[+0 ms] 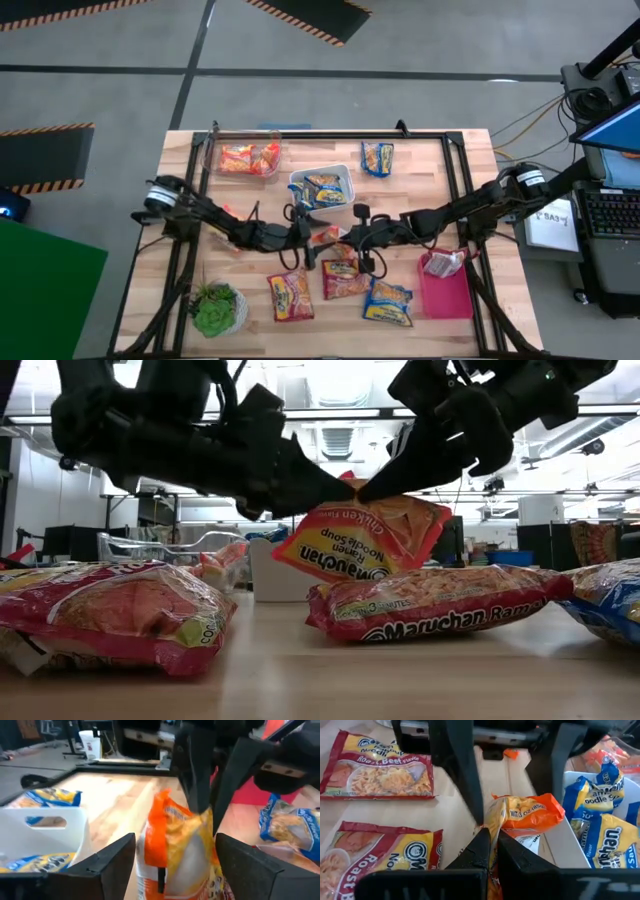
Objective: Sort Maruchan noodles
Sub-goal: Put the orange noodle pack into the transparent bin
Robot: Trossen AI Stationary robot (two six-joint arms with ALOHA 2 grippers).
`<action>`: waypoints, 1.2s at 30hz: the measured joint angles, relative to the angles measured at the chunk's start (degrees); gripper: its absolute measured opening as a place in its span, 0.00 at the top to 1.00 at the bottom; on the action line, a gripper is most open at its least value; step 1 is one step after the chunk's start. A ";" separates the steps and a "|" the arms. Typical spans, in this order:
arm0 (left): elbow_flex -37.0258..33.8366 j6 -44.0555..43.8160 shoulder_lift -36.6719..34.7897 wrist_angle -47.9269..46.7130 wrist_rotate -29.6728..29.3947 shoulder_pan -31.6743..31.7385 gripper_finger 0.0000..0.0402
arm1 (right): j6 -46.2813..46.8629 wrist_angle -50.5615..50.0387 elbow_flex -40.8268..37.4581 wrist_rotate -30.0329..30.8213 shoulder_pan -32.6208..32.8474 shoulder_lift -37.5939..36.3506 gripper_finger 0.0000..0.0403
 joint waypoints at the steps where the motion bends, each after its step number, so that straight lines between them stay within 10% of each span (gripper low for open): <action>1: 0.00 -0.22 0.60 0.37 0.26 0.16 0.37 | -0.13 -0.01 0.00 0.00 0.00 0.00 0.98; 20: 1.07 1.71 0.23 0.43 0.76 0.09 0.98 | 2.22 -0.64 0.66 0.14 -0.09 -2.11 0.95; 36: 1.05 7.15 -17.81 -13.71 -2.19 -0.54 1.00 | 10.23 -12.61 0.74 1.38 -0.28 -23.44 0.56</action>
